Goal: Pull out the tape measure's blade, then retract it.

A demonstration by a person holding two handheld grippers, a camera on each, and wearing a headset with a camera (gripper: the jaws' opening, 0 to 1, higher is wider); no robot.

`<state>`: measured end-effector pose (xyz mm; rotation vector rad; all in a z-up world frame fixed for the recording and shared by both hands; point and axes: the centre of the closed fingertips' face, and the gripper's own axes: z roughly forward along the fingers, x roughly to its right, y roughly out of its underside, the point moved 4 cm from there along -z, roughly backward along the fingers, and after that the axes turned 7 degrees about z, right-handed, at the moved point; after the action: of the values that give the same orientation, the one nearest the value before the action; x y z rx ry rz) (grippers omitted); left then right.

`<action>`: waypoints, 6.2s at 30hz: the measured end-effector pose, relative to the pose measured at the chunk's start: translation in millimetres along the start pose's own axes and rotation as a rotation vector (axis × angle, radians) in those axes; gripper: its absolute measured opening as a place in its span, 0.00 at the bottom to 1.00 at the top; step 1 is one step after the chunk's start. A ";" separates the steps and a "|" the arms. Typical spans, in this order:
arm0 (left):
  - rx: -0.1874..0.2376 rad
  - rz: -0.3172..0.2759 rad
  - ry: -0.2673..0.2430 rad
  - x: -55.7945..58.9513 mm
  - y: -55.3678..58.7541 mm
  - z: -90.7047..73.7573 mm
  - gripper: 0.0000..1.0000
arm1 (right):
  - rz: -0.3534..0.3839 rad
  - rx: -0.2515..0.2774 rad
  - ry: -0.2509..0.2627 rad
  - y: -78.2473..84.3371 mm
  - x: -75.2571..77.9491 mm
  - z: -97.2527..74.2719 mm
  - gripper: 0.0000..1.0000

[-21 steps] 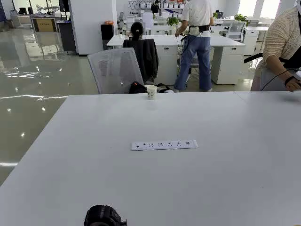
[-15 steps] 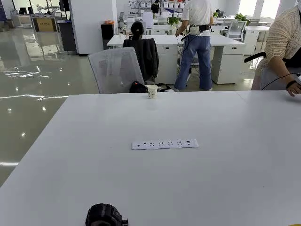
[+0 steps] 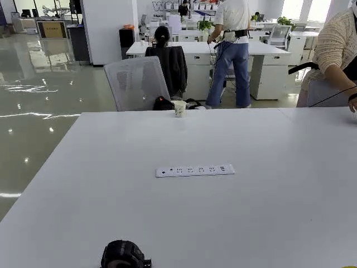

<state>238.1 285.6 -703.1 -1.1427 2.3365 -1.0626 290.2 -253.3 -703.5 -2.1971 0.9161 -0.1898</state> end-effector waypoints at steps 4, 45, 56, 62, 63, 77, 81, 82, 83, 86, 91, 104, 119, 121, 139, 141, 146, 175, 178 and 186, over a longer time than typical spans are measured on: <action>0.006 0.023 0.011 -1.2 -5.5 3.2 0.99 | 0.016 -0.022 -0.017 4.8 2.8 3.2 0.99; -0.163 0.425 0.243 -3.1 -96.2 108.2 0.98 | -0.261 -0.045 -0.182 -81.9 -20.4 95.7 0.99; -0.227 0.510 0.272 -0.4 -97.0 129.5 0.86 | -0.266 -0.041 -0.226 -101.1 -33.3 118.9 0.99; -0.225 0.569 0.287 3.2 -101.7 141.0 0.78 | -0.263 -0.043 -0.236 -109.9 -37.0 137.3 0.99; -0.228 0.575 0.288 3.9 -102.6 143.5 0.77 | -0.260 -0.043 -0.238 -112.2 -39.5 141.2 0.99; -0.280 0.646 0.299 6.3 -107.0 168.0 0.55 | -0.291 -0.055 -0.292 -132.4 -73.1 172.9 0.99; -0.302 0.682 0.305 9.8 -105.7 173.3 0.48 | -0.316 -0.052 -0.310 -140.1 -80.5 178.8 0.99; -0.306 0.688 0.309 10.5 -104.9 174.0 0.45 | -0.321 -0.051 -0.312 -142.2 -81.5 180.1 0.99; -0.318 0.699 0.312 10.5 -103.2 174.6 0.39 | -0.327 -0.050 -0.315 -145.2 -82.7 182.1 0.99; -0.332 0.719 0.306 12.0 -98.7 174.5 0.35 | -0.333 -0.048 -0.321 -150.8 -86.0 185.3 0.99; -0.353 0.754 0.292 11.6 -97.0 175.4 0.34 | -0.335 -0.042 -0.336 -154.7 -95.8 191.4 0.99; -0.453 0.786 0.340 17.4 -92.1 165.5 0.32 | -0.357 -0.042 -0.354 -152.2 -105.7 199.5 0.99; -0.439 0.793 0.347 17.5 -90.1 167.3 0.32 | -0.459 -0.075 -0.395 -153.3 -134.3 240.6 0.57; -0.435 0.796 0.345 18.0 -90.0 167.5 0.32 | -0.502 -0.088 -0.401 -152.8 -139.0 246.1 0.54; -0.431 0.797 0.342 19.9 -87.6 169.4 0.33 | -0.512 -0.107 -0.433 -158.5 -159.1 275.2 0.29; -0.432 0.797 0.344 20.0 -87.6 169.2 0.33 | -0.518 -0.105 -0.435 -159.5 -162.7 278.0 0.23; -0.410 0.787 0.344 20.4 -87.4 168.6 0.34 | -0.543 -0.133 -0.413 -155.9 -165.7 284.8 0.13; -0.361 0.705 0.333 15.9 -89.0 168.4 0.34 | -0.506 -0.171 -0.402 -149.8 -141.7 274.5 0.11; -0.362 0.706 0.329 16.2 -89.2 168.4 0.34 | -0.493 -0.172 -0.412 -148.8 -138.6 271.3 0.11; -0.364 0.710 0.322 16.4 -89.3 168.3 0.34 | -0.480 -0.180 -0.424 -147.0 -135.5 267.9 0.11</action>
<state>371.6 156.4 -748.4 -0.1587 2.9171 -0.5977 376.6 61.1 -777.3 -2.4613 0.1714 0.1382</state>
